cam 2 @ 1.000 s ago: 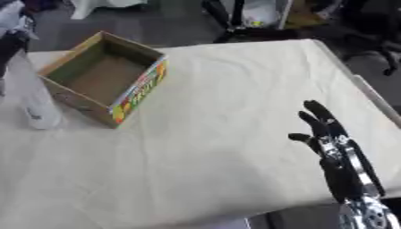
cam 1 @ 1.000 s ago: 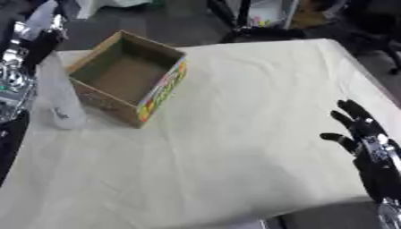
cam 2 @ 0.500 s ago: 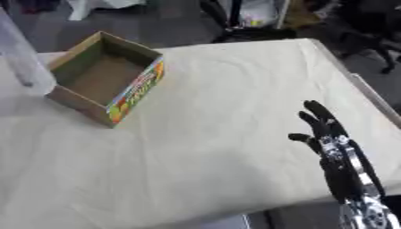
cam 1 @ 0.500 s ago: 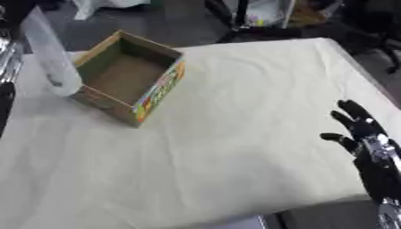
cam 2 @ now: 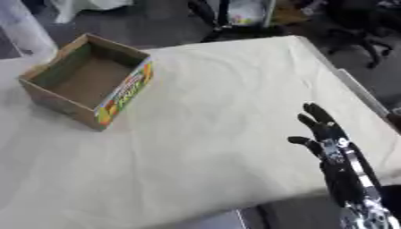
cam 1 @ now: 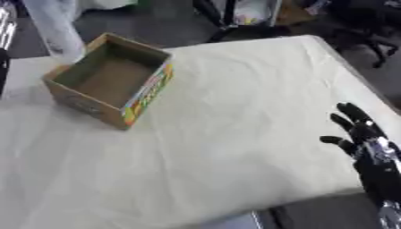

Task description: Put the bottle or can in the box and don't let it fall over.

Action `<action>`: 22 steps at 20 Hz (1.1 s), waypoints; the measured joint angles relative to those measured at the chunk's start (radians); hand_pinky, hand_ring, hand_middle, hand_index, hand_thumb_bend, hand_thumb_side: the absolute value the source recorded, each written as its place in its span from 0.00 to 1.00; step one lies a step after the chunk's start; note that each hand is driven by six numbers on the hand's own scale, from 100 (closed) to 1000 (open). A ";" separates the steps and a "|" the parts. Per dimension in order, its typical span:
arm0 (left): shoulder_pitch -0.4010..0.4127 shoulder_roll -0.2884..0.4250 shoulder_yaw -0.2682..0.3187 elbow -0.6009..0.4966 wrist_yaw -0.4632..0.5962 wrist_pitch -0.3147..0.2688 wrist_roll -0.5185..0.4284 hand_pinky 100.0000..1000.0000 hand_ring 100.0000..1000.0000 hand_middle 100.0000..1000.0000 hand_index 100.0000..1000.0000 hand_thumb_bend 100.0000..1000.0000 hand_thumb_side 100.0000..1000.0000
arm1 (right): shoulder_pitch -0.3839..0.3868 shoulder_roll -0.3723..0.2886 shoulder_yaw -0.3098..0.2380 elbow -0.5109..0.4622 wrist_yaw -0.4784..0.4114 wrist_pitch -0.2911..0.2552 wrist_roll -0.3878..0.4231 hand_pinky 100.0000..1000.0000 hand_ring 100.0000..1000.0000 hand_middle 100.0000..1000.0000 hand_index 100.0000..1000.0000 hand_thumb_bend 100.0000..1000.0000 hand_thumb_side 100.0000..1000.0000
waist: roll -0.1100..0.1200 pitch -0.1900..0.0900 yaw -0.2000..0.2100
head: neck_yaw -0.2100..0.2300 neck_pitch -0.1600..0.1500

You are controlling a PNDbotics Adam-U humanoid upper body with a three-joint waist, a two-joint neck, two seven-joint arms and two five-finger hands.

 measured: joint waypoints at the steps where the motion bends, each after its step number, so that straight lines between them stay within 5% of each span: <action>1: -0.005 -0.012 -0.005 0.018 -0.001 -0.003 -0.004 0.10 0.81 0.29 0.40 0.00 0.37 | -0.002 0.000 0.001 0.000 -0.002 0.000 0.003 0.72 1.00 1.00 1.00 0.00 0.79 | -0.002 0.004 -0.009 | 0.004 -0.003; 8: -0.024 -0.108 -0.029 0.160 -0.037 -0.034 -0.050 0.16 0.89 0.33 0.43 0.00 0.31 | -0.007 0.000 0.012 0.000 -0.009 0.000 0.014 0.72 1.00 1.00 1.00 0.00 0.80 | -0.008 0.019 -0.040 | 0.049 -0.017; 12: -0.020 -0.154 -0.035 0.230 -0.046 -0.055 -0.070 0.24 1.00 0.43 0.51 0.00 0.11 | -0.006 0.000 0.012 0.000 -0.011 -0.001 0.016 0.72 1.00 1.00 1.00 0.00 0.80 | -0.009 0.020 -0.041 | 0.085 -0.018; 13: -0.016 -0.164 -0.035 0.240 -0.048 -0.060 -0.074 0.29 1.00 0.54 0.59 0.00 0.15 | -0.006 0.000 0.013 0.000 -0.011 -0.002 0.016 0.72 1.00 1.00 1.00 0.00 0.80 | -0.009 0.020 -0.041 | 0.092 -0.018; 14: -0.010 -0.172 -0.037 0.248 -0.052 -0.064 -0.077 0.35 1.00 0.66 0.66 0.10 0.28 | -0.006 0.000 0.013 0.000 -0.011 -0.002 0.016 0.72 1.00 1.00 1.00 0.00 0.80 | -0.009 0.020 -0.040 | 0.097 -0.018; 15: -0.002 -0.177 -0.041 0.250 -0.058 -0.068 -0.079 0.41 1.00 0.75 0.72 0.32 0.40 | -0.006 0.000 0.013 0.000 -0.011 -0.002 0.016 0.72 1.00 1.00 1.00 0.00 0.80 | -0.009 0.020 -0.039 | 0.101 -0.018; 17: 0.018 -0.177 -0.043 0.245 -0.082 -0.073 -0.077 0.50 1.00 0.87 0.80 0.58 0.58 | -0.006 0.000 0.012 0.000 -0.011 -0.002 0.017 0.72 1.00 1.00 1.00 0.00 0.80 | -0.009 0.020 -0.033 | 0.105 -0.018; 22: 0.098 -0.146 -0.046 0.169 -0.181 -0.036 -0.057 0.64 1.00 1.00 0.87 0.70 0.68 | 0.003 0.000 0.007 0.000 -0.010 -0.002 0.012 0.72 1.00 1.00 1.00 0.00 0.80 | -0.006 0.019 -0.011 | 0.098 -0.015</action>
